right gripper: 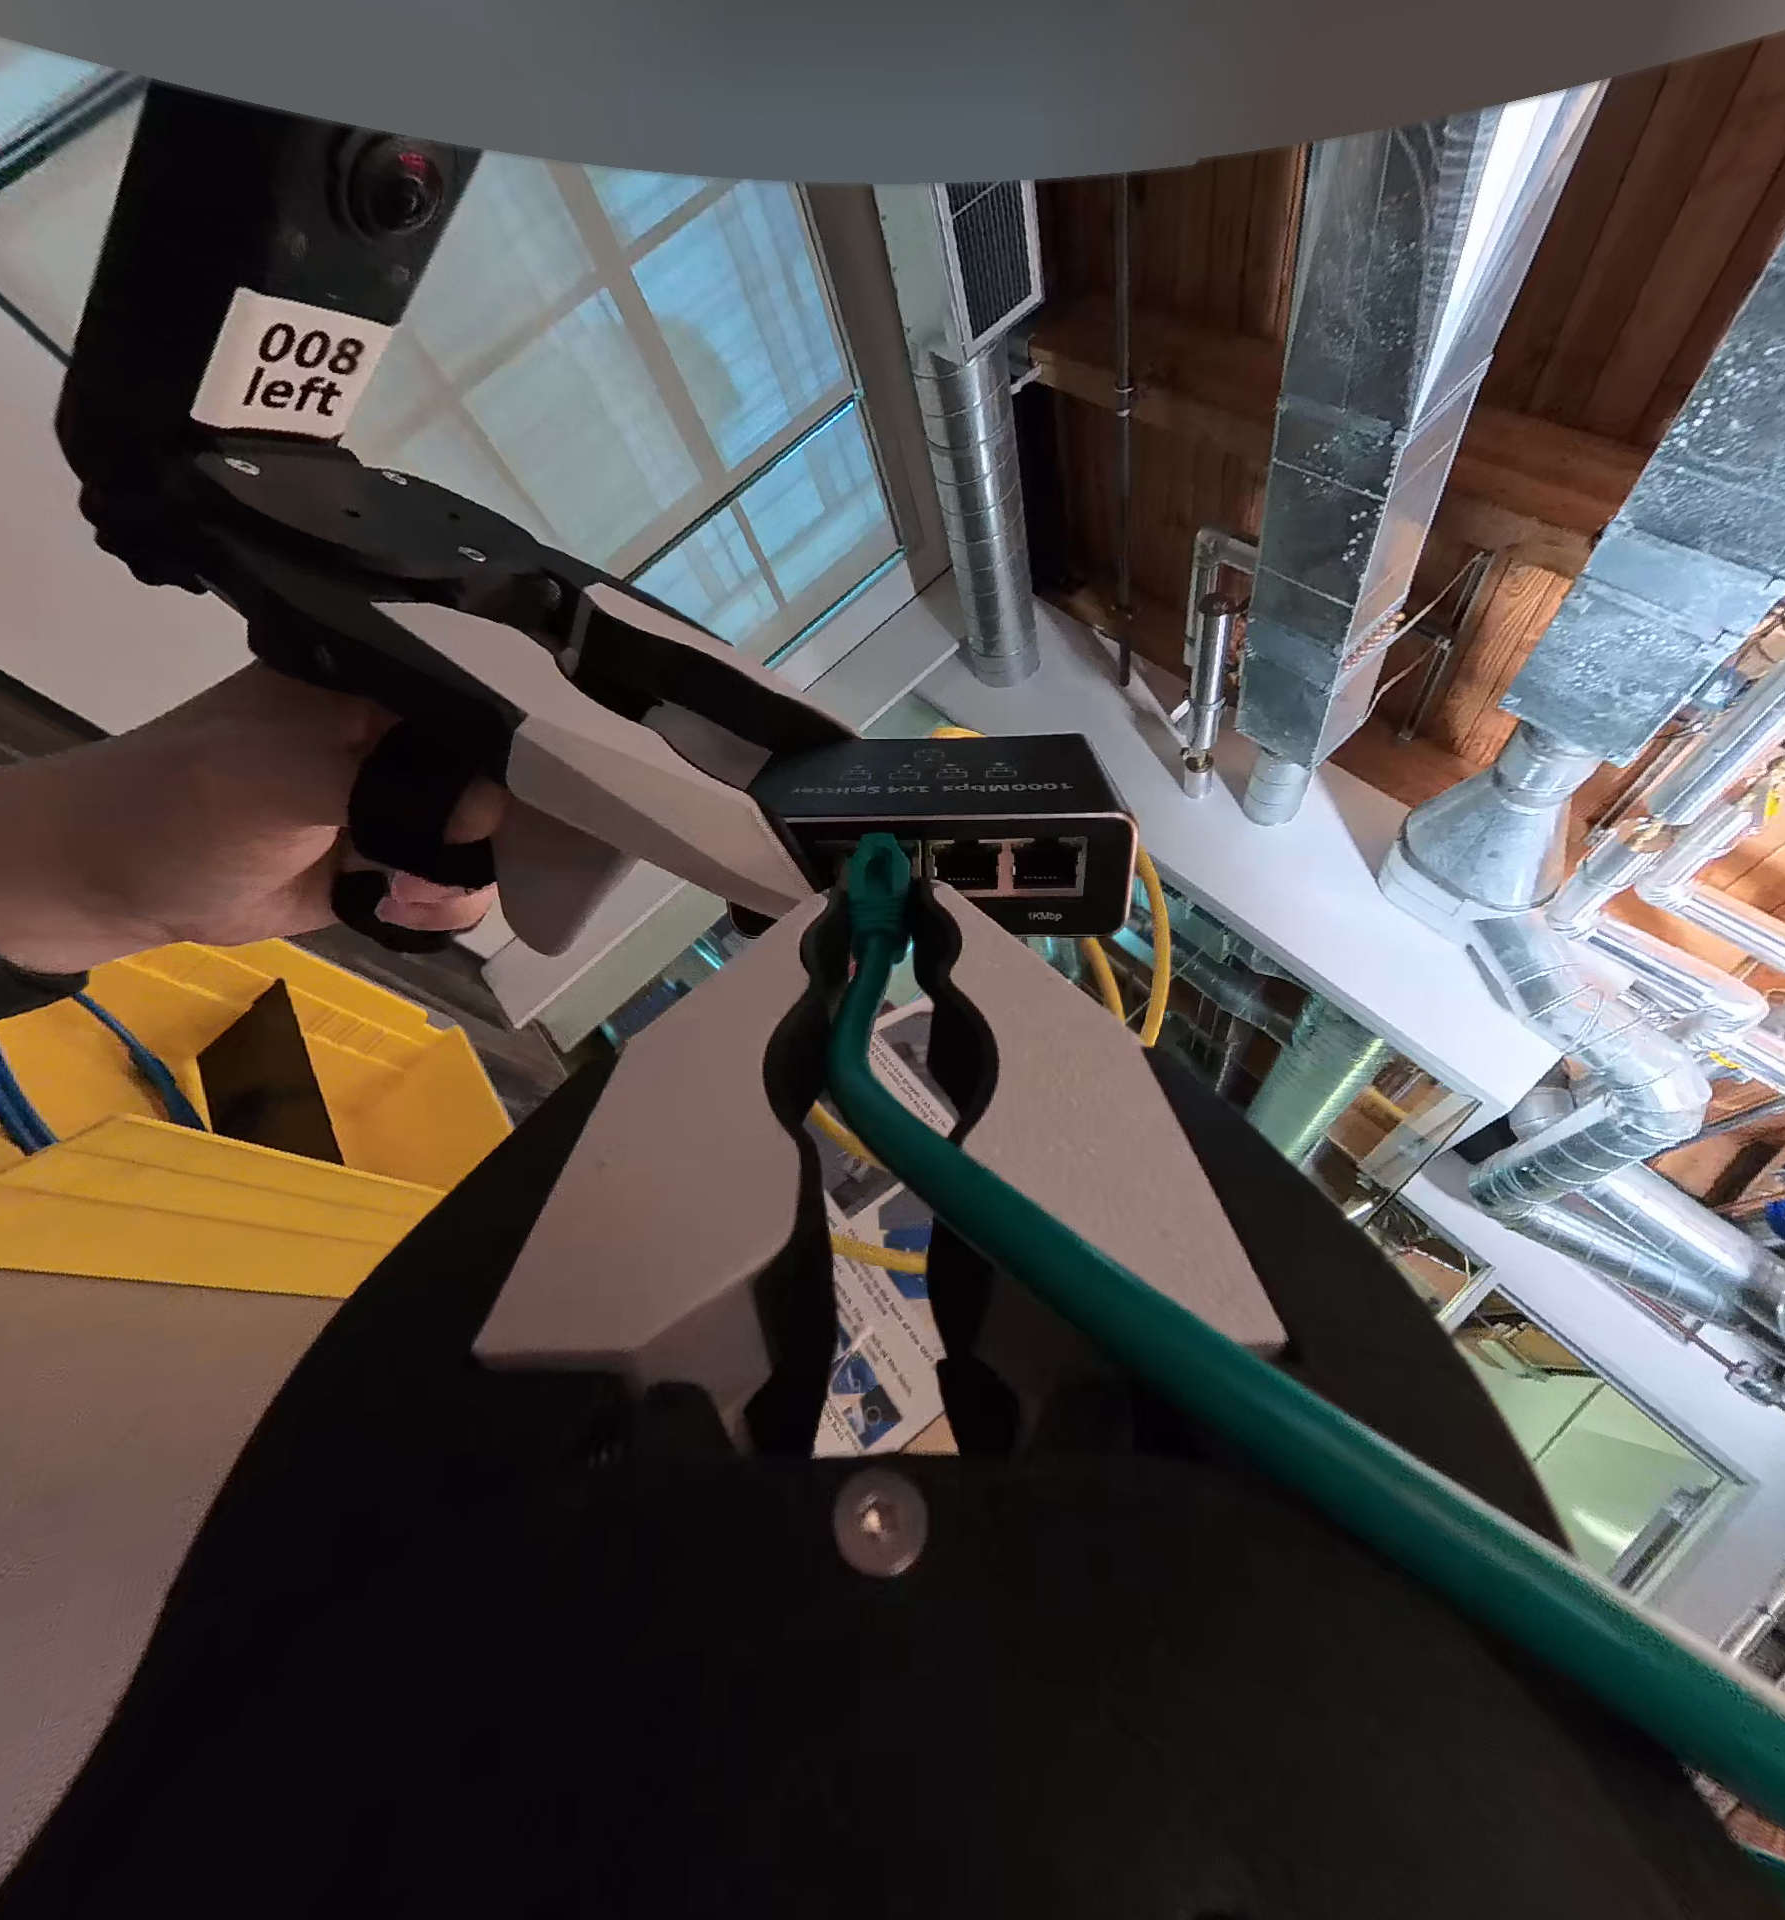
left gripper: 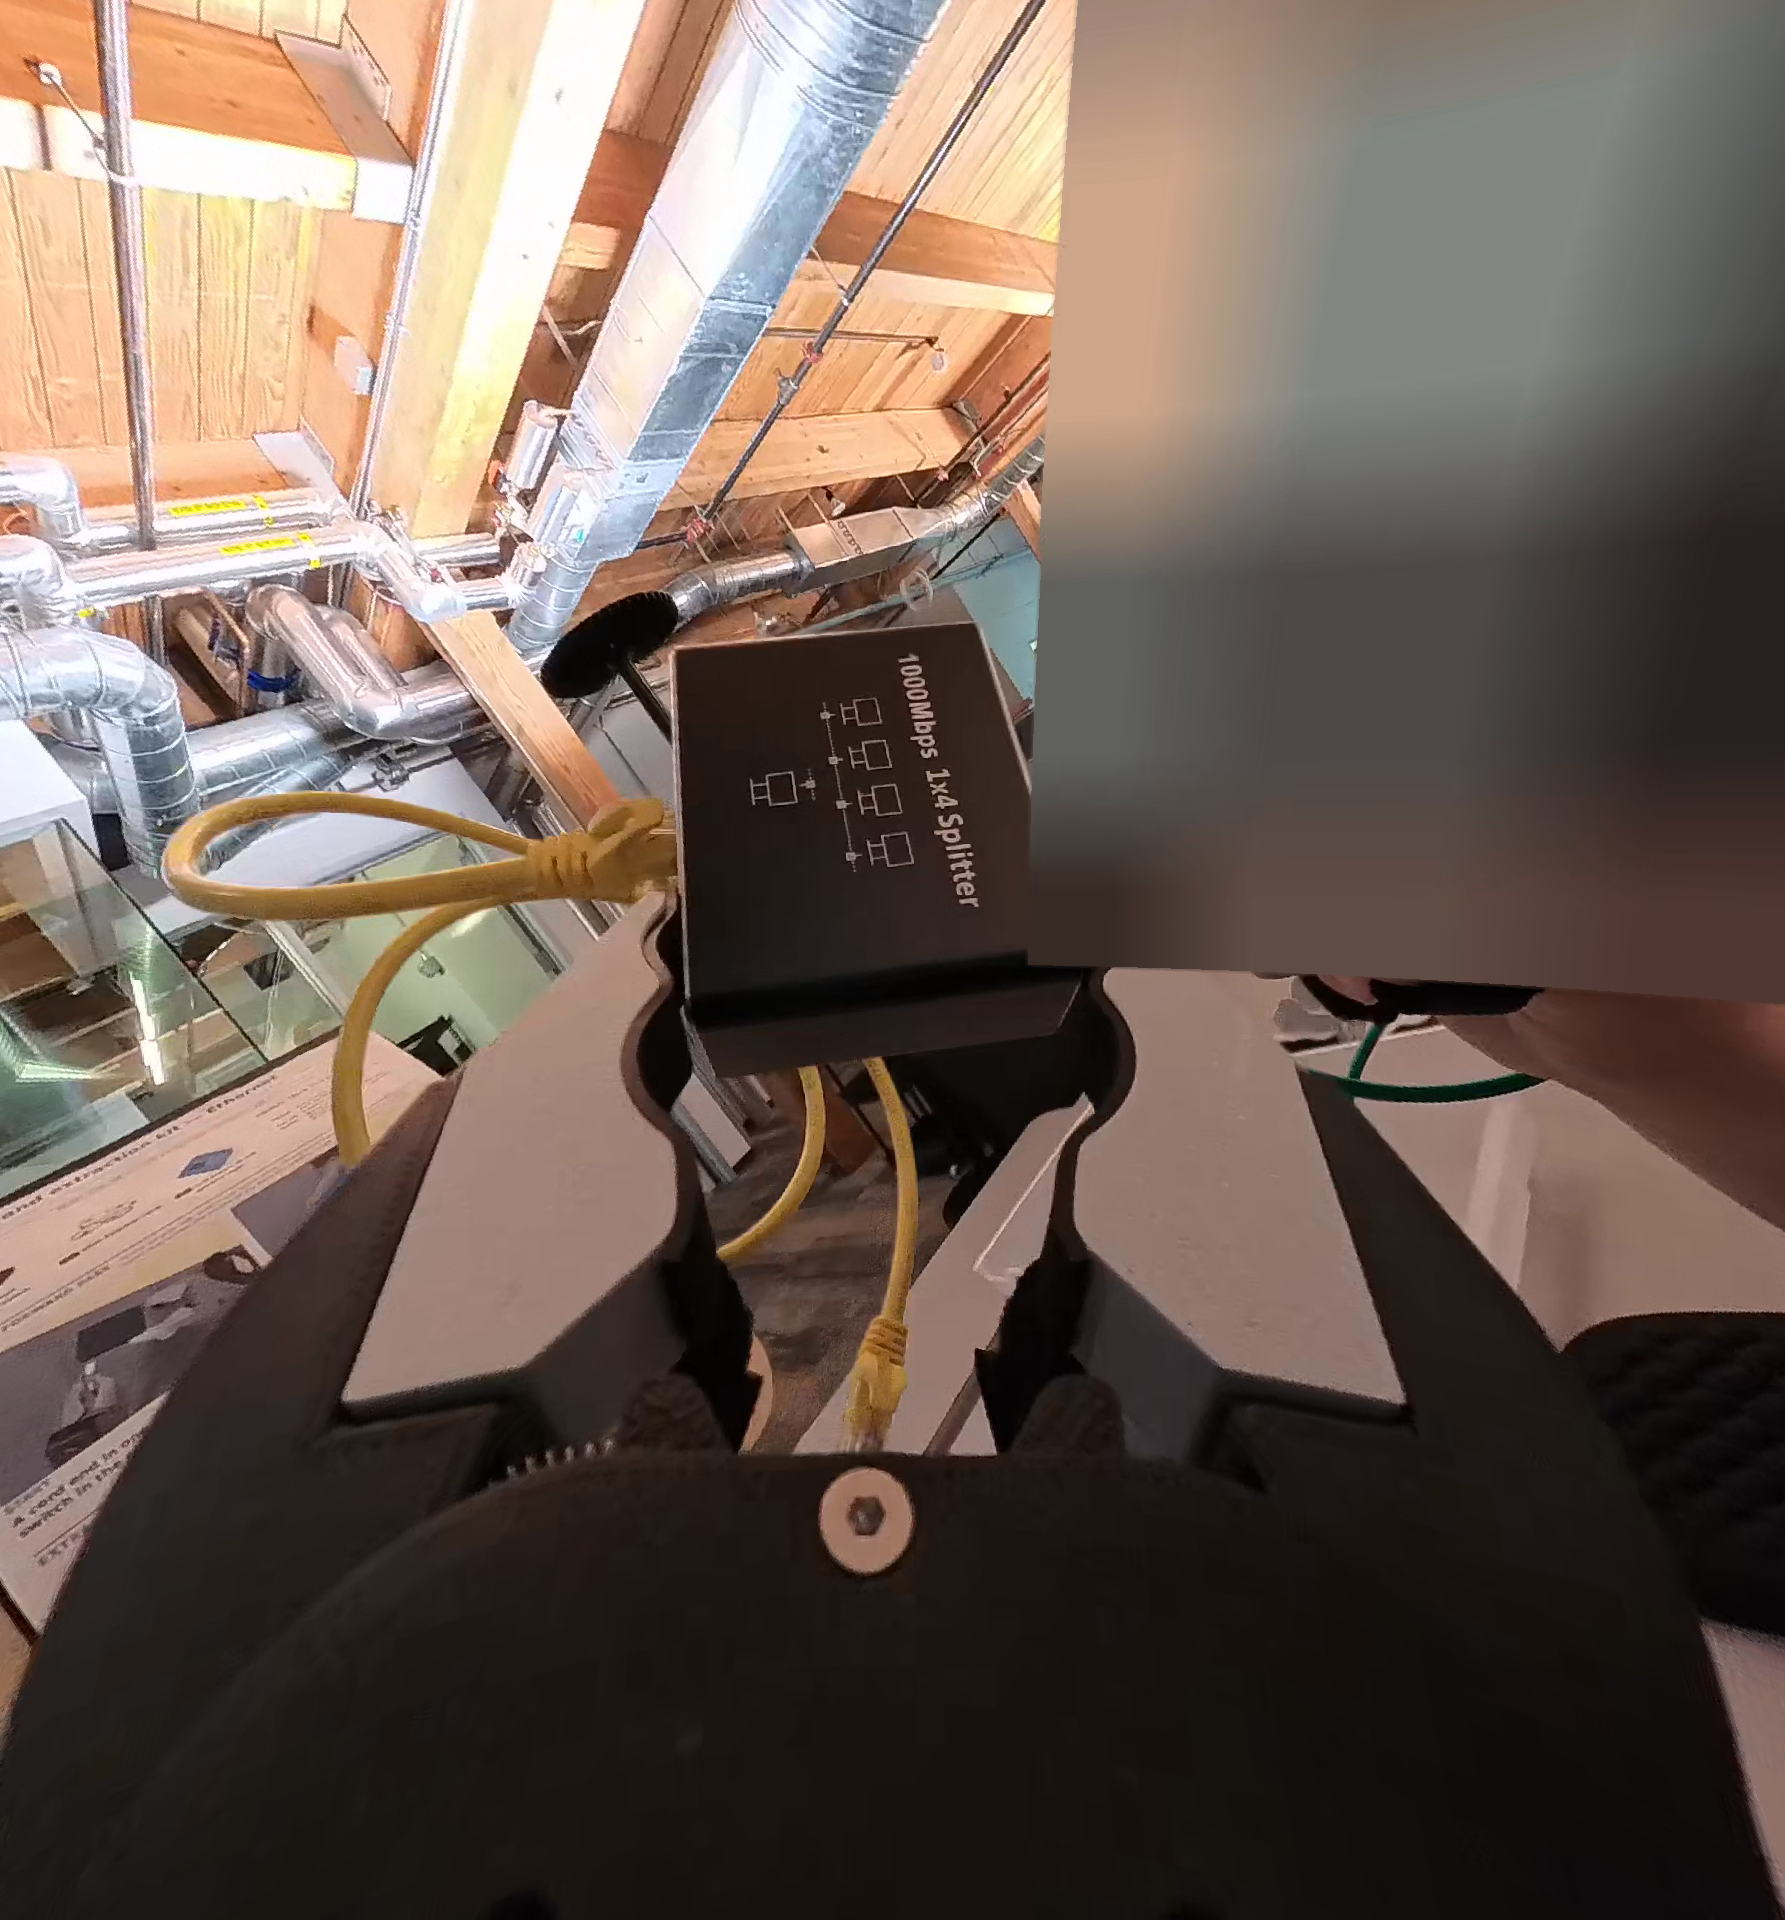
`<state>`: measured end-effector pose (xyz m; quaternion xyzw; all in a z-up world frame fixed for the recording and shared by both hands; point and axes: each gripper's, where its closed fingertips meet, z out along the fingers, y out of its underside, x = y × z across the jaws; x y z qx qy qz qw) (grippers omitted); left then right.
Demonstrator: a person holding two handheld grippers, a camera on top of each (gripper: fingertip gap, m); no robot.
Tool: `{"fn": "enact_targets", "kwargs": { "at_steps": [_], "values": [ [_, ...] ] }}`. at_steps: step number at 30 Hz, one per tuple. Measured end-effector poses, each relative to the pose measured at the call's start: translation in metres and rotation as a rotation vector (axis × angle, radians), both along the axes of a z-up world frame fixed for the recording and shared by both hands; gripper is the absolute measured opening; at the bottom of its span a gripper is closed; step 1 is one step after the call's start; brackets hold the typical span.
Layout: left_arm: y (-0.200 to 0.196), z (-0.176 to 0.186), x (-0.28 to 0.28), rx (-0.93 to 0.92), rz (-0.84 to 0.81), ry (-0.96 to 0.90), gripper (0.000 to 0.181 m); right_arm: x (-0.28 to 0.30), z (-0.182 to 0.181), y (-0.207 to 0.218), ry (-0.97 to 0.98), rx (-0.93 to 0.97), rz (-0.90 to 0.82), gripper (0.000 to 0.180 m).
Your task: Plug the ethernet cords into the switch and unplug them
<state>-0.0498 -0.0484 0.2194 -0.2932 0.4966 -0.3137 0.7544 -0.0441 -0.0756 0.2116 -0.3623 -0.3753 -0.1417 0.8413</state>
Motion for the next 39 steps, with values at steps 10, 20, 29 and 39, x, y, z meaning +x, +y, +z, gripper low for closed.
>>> {"fn": "enact_targets", "kwargs": {
  "at_steps": [10, 20, 29, 39],
  "values": [
    [-0.017, 0.004, -0.003, 0.022, -0.07, -0.019, 0.074, -0.002, 0.006, -0.017, -0.011, 0.013, 0.04, 0.011],
    [-0.022, 0.004, -0.003, 0.022, -0.081, -0.025, 0.074, -0.001, 0.007, -0.021, -0.009, 0.007, 0.055, 0.011],
    [-0.02, 0.001, -0.003, 0.006, -0.061, 0.002, 0.073, -0.002, 0.005, -0.017, 0.002, -0.044, 0.075, 0.011],
    [0.006, -0.005, 0.012, -0.013, 0.088, 0.038, 0.073, 0.017, 0.001, 0.011, 0.044, -0.11, 0.0, 0.011]
  ]
}}
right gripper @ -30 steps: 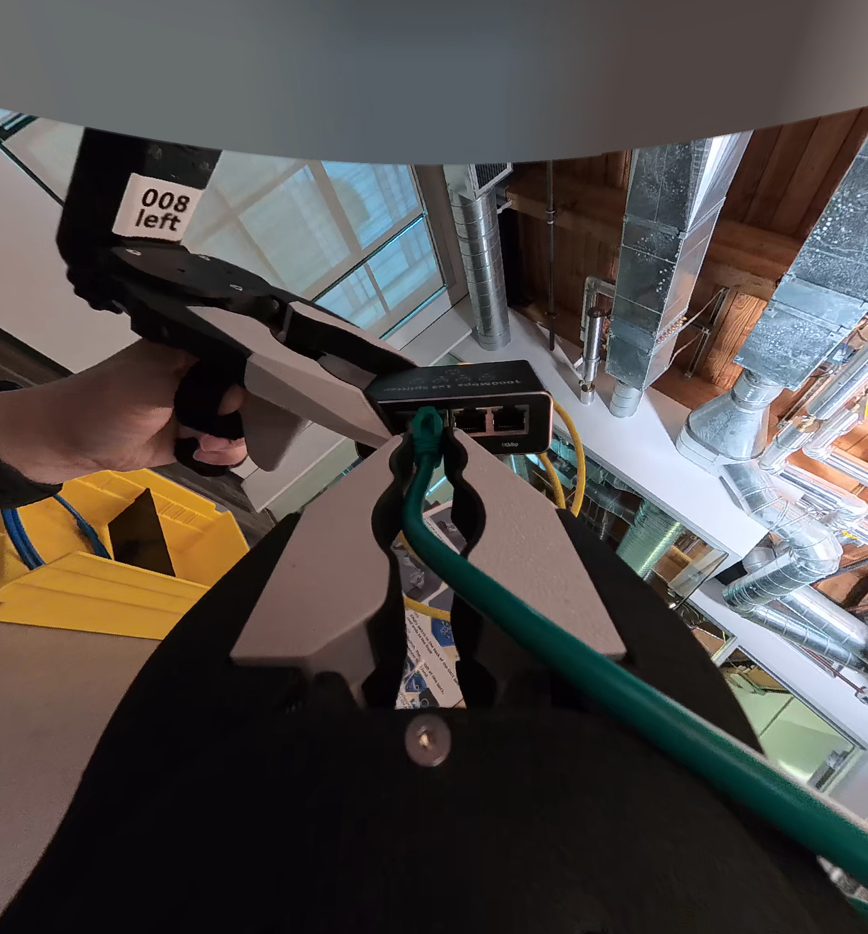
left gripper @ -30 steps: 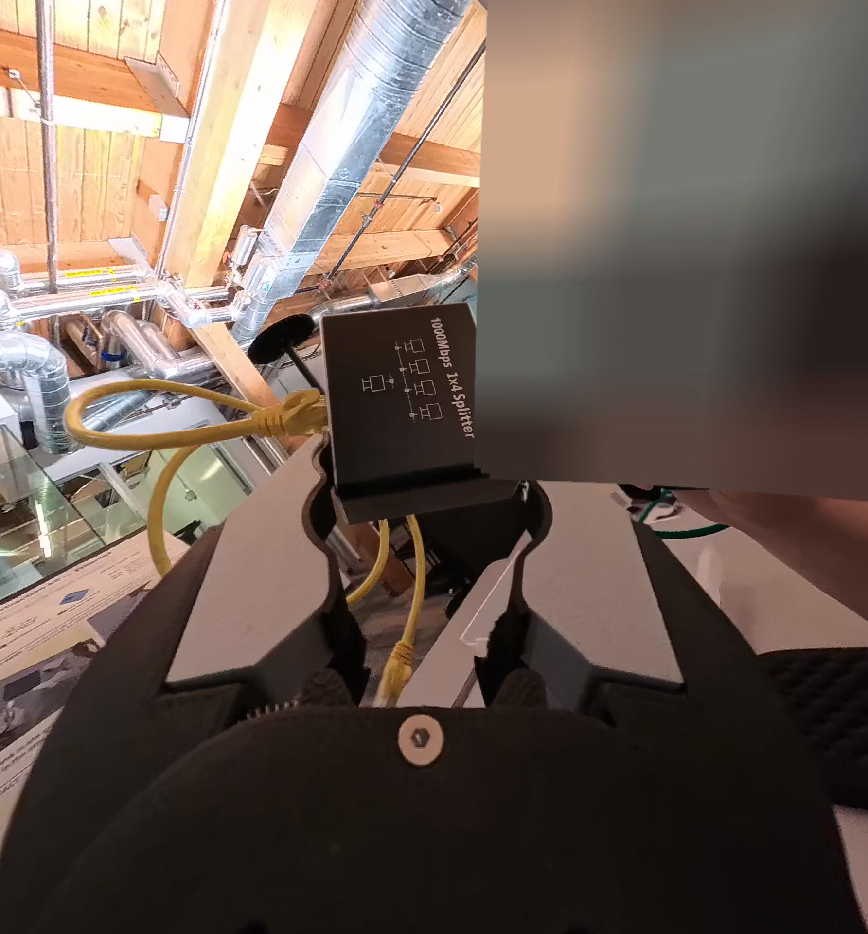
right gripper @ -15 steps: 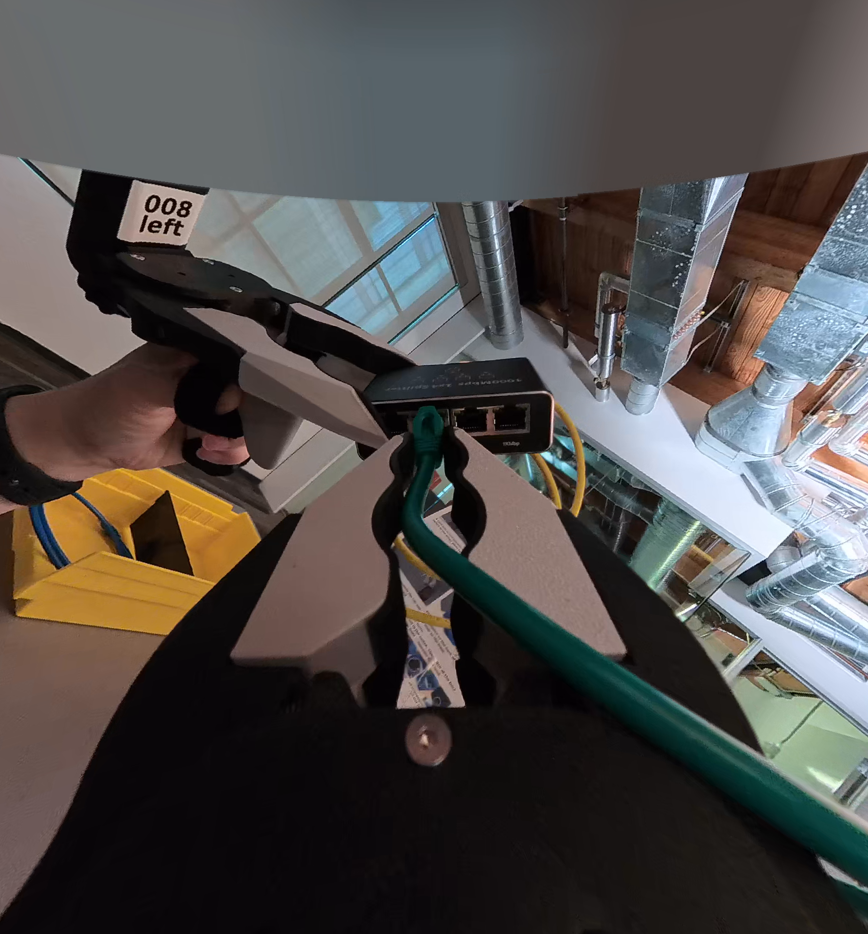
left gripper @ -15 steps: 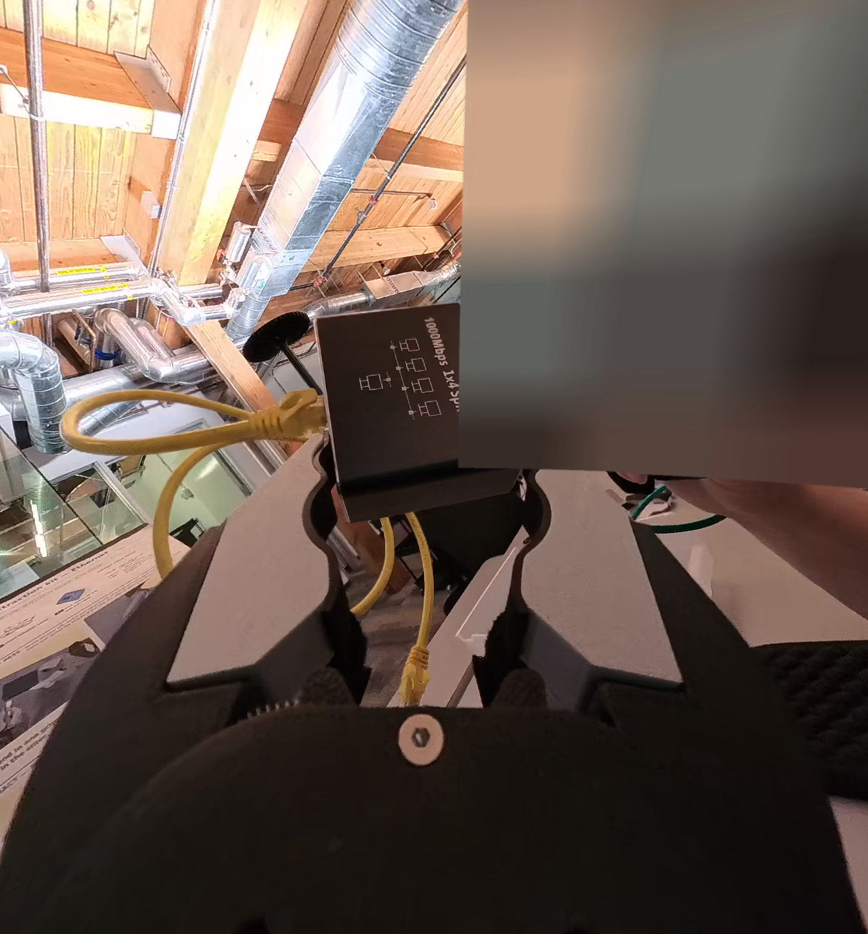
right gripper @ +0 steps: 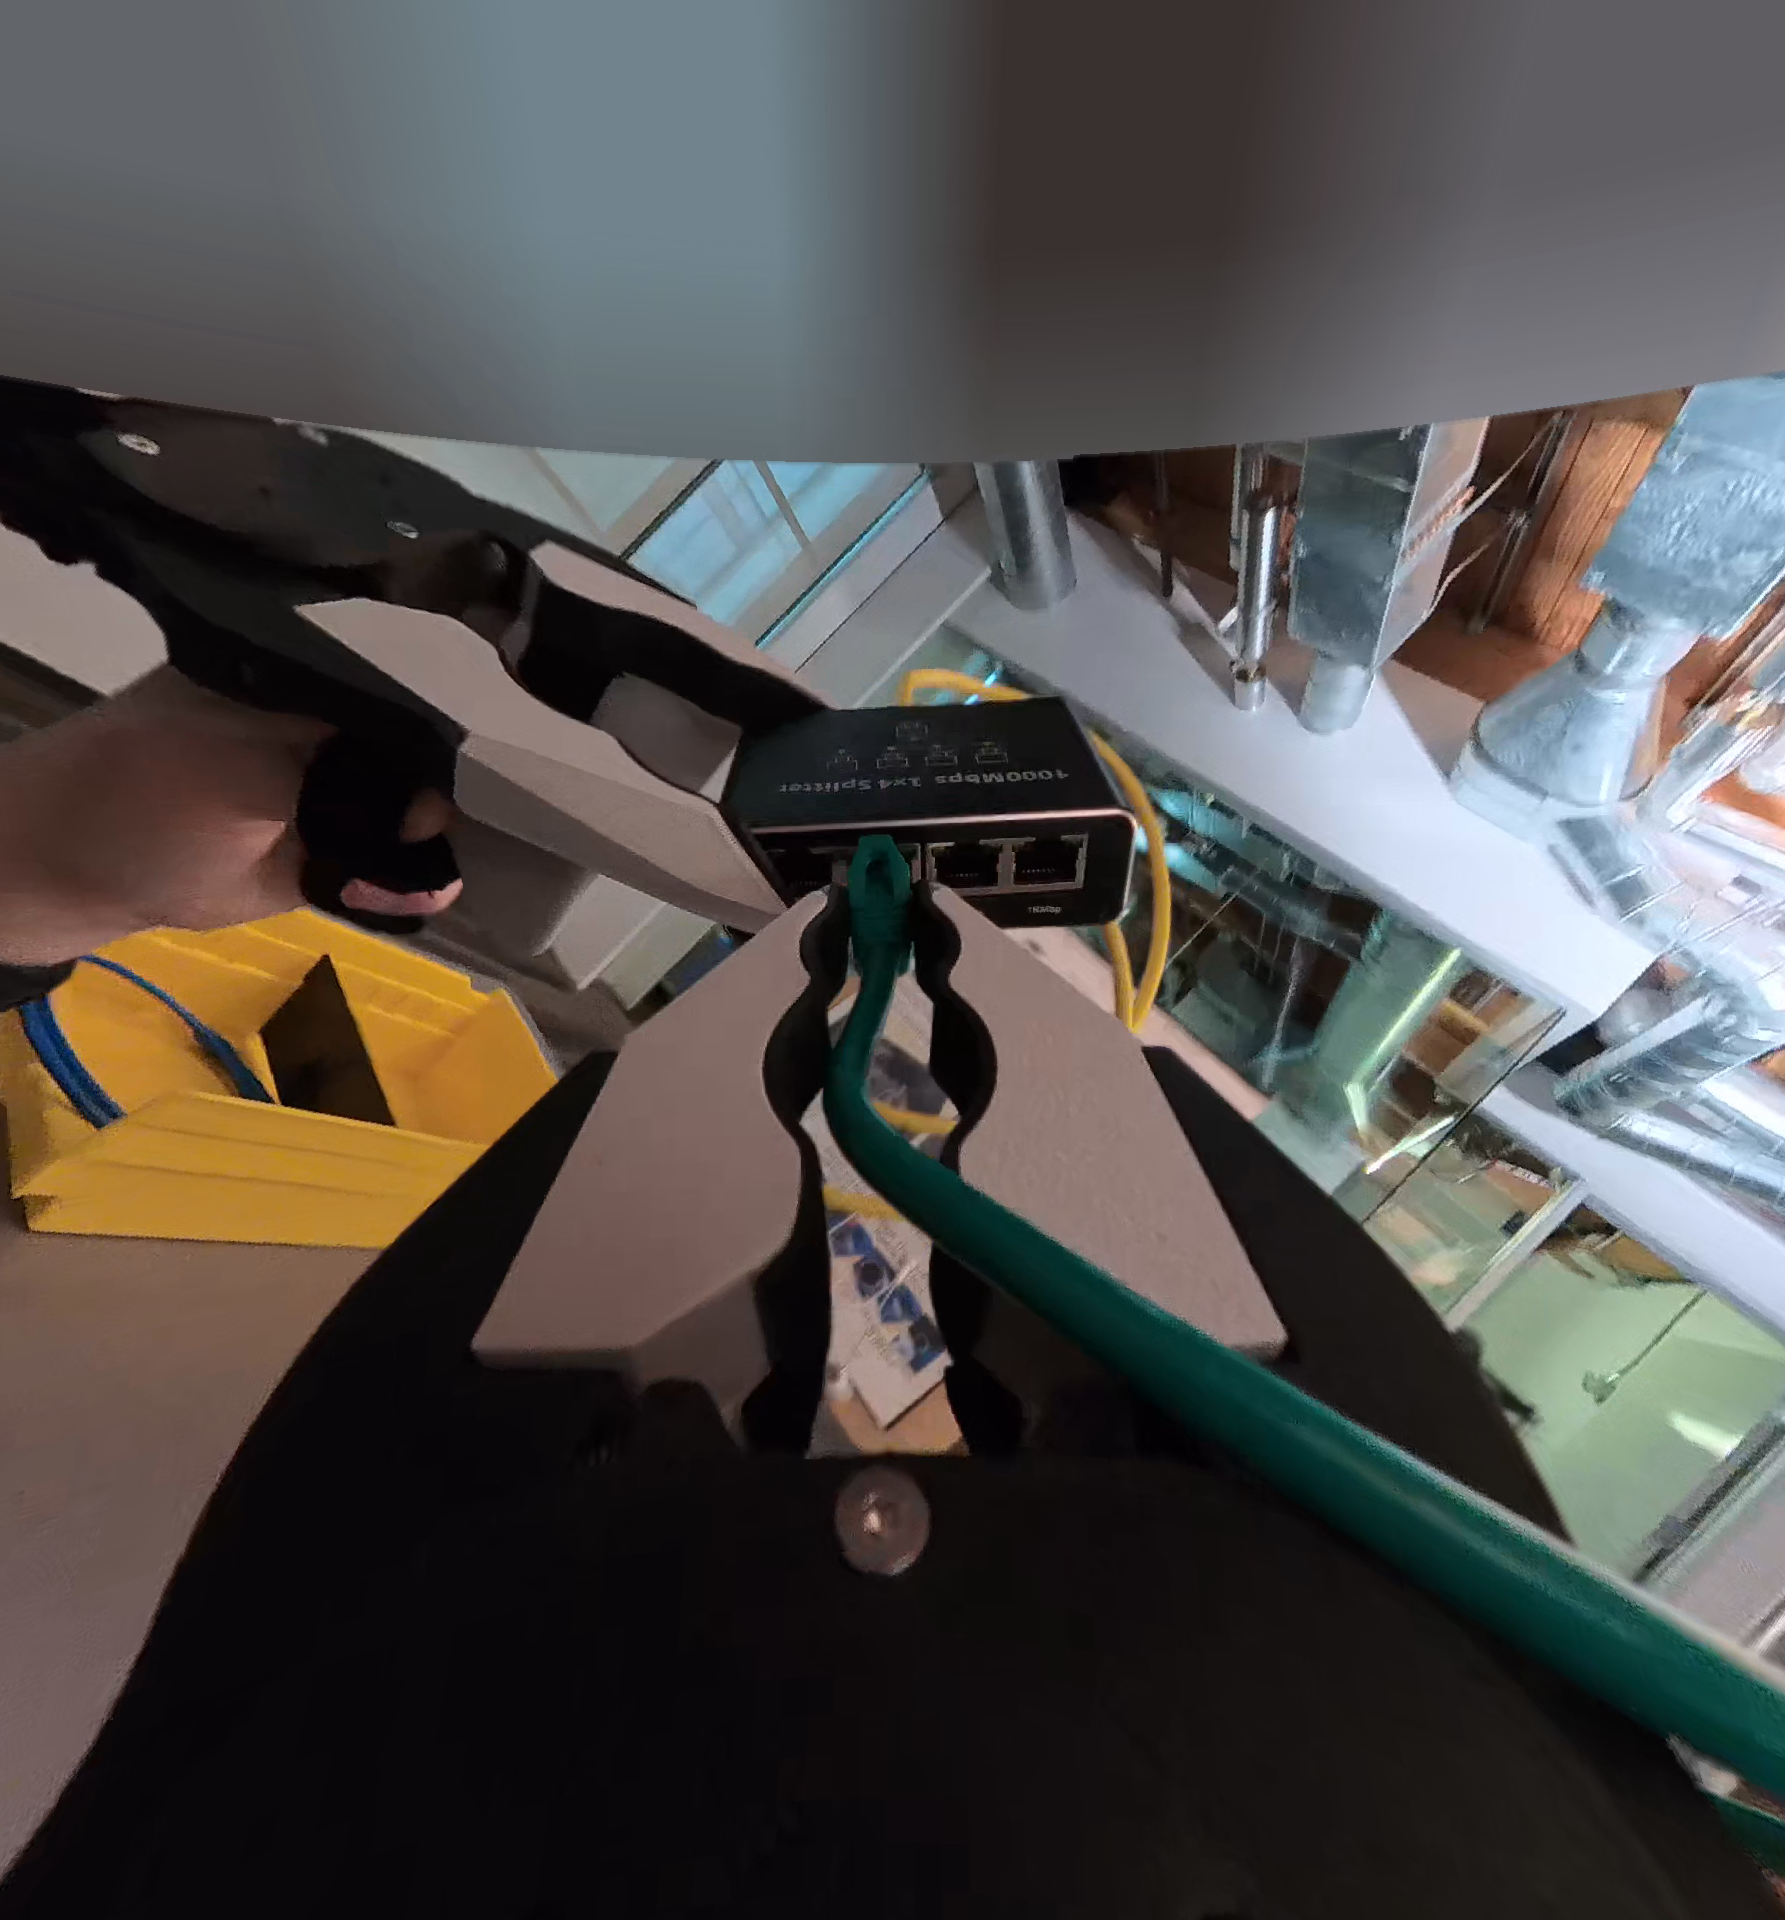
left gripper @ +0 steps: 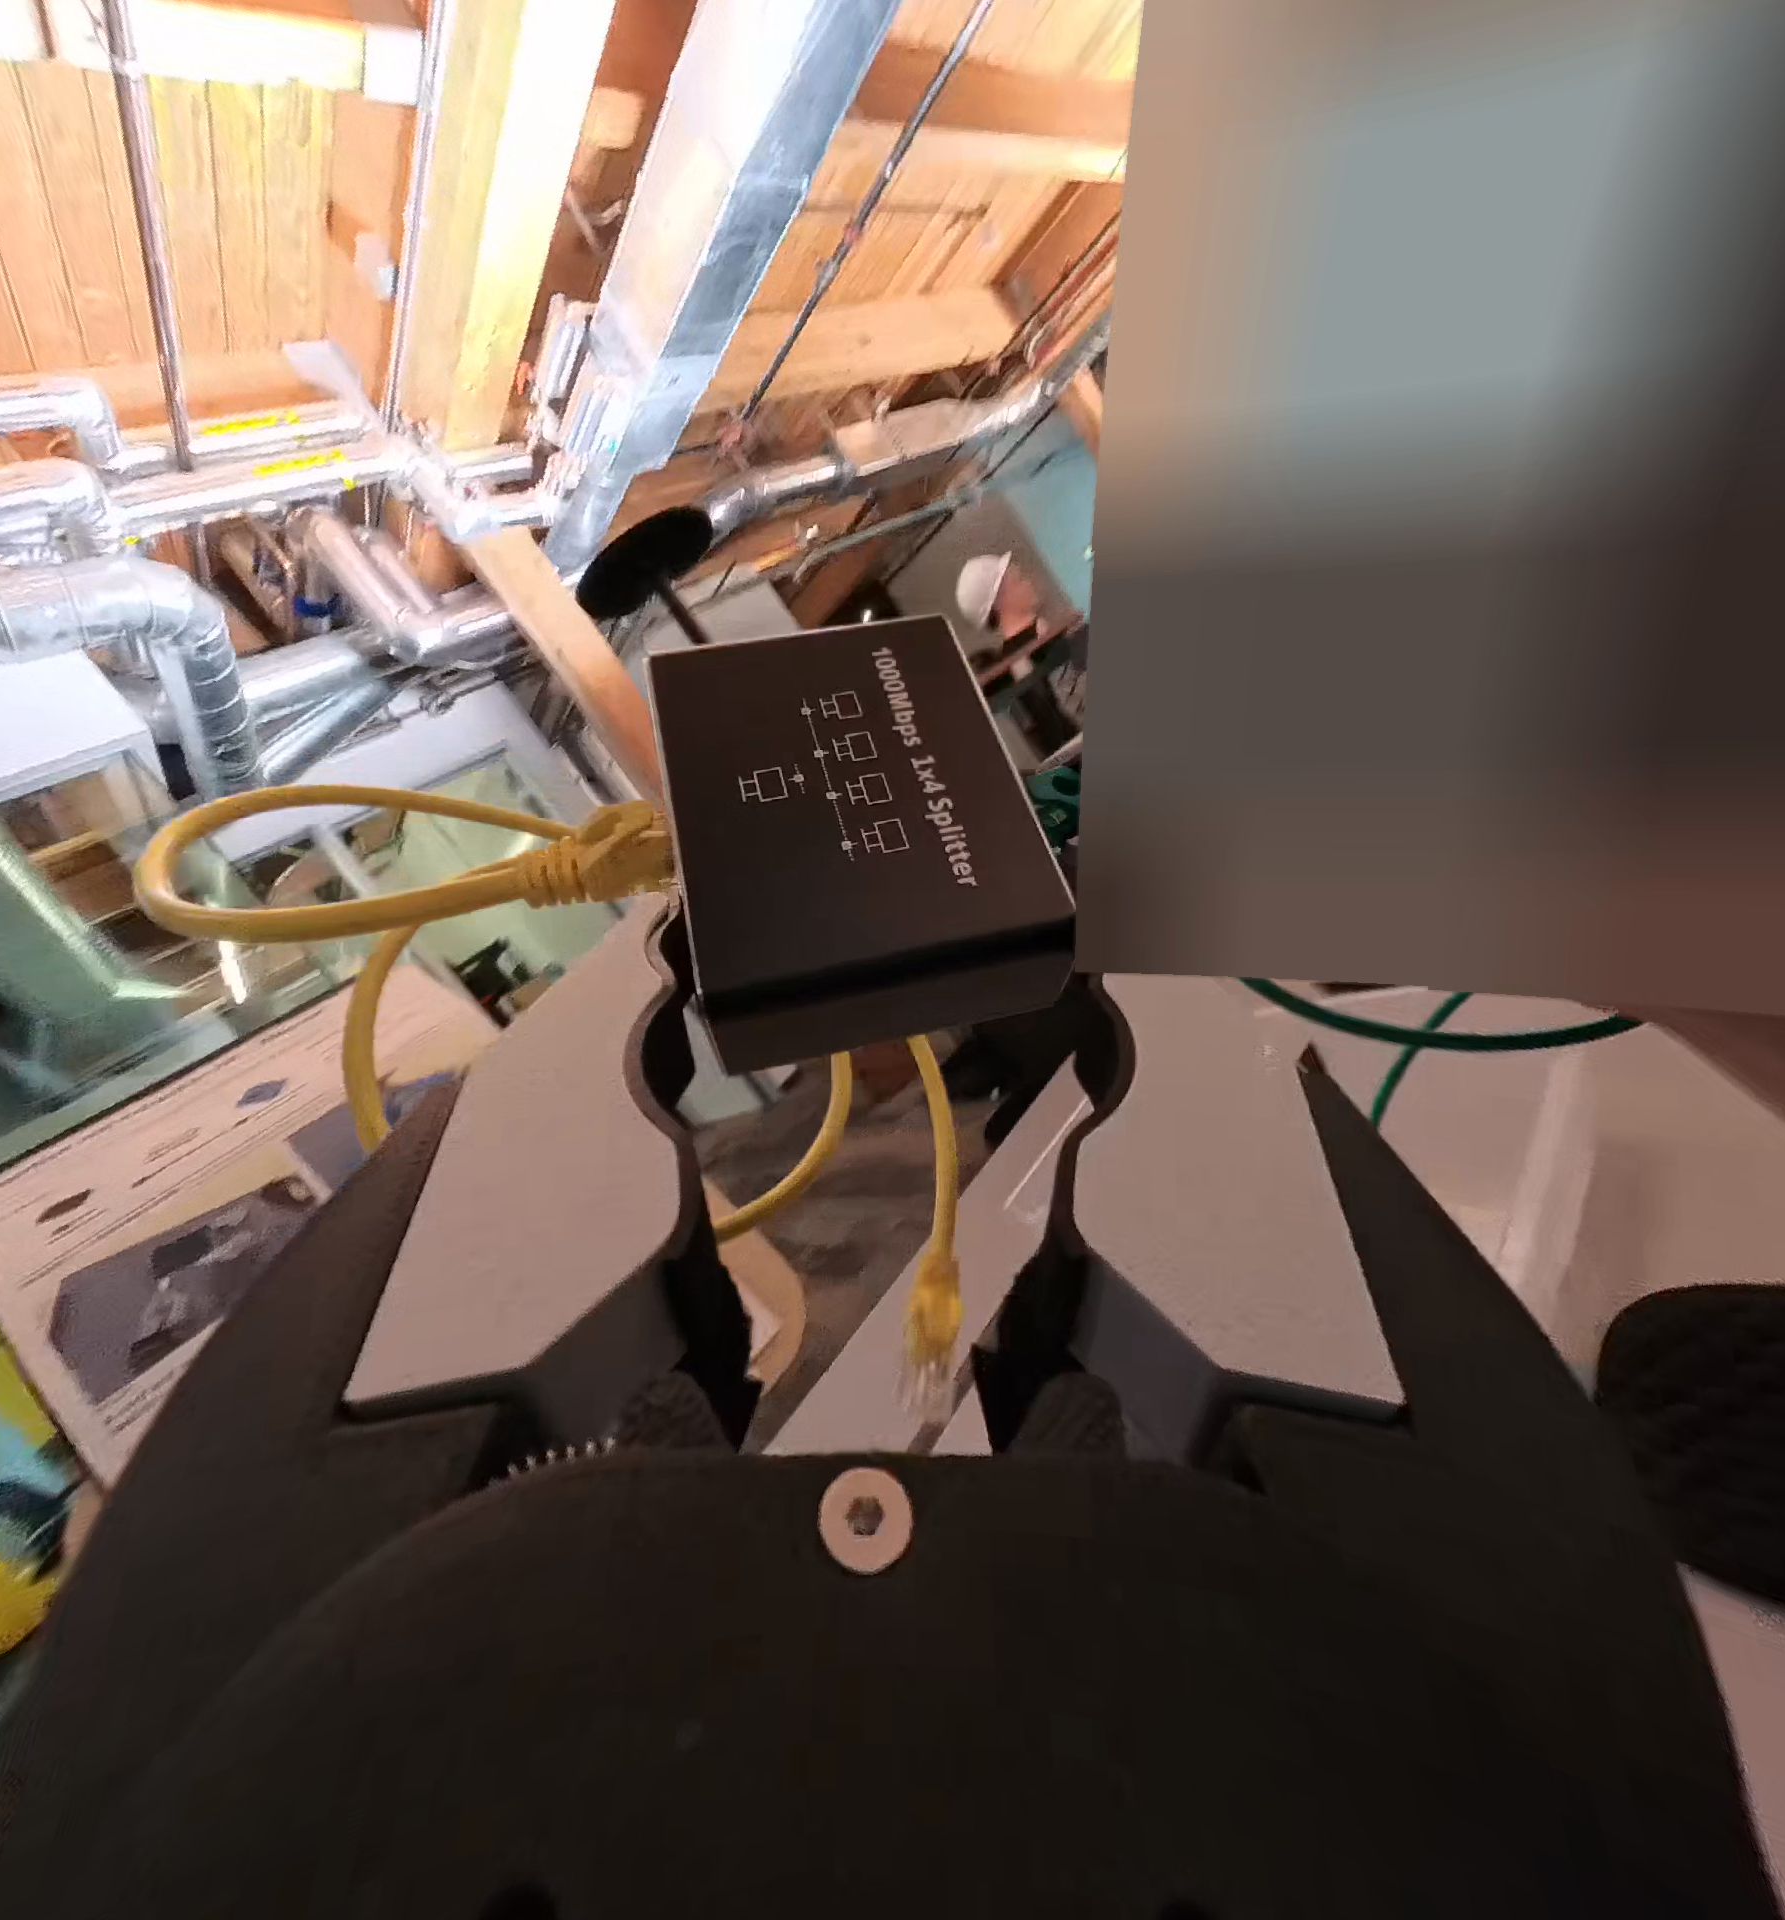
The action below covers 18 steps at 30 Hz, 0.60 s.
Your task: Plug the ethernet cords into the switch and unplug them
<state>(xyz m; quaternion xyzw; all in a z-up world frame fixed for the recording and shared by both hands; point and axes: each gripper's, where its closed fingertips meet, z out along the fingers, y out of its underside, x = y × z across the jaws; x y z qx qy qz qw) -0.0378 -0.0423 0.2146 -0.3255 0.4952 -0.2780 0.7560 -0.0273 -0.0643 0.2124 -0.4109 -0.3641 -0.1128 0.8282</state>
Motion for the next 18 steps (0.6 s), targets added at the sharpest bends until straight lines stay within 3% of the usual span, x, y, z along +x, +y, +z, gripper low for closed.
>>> {"fn": "enact_targets", "kwargs": {
  "at_steps": [7, 11, 15, 18],
  "values": [
    [0.072, -0.021, -0.005, -0.214, 0.069, 0.039, 0.073, 0.008, -0.03, 0.03, 0.059, -0.337, 0.201, 0.018],
    [0.105, -0.063, 0.0, -0.469, -0.03, 0.124, 0.073, 0.004, -0.07, 0.033, -0.013, -0.65, 0.288, 0.05],
    [0.133, -0.105, 0.006, -0.697, -0.055, 0.117, 0.073, 0.033, -0.107, 0.062, 0.044, -0.887, 0.174, 0.042],
    [0.152, -0.132, 0.005, -0.832, -0.048, 0.074, 0.073, 0.034, -0.139, 0.069, 0.033, -1.075, 0.206, 0.036]
  ]
}}
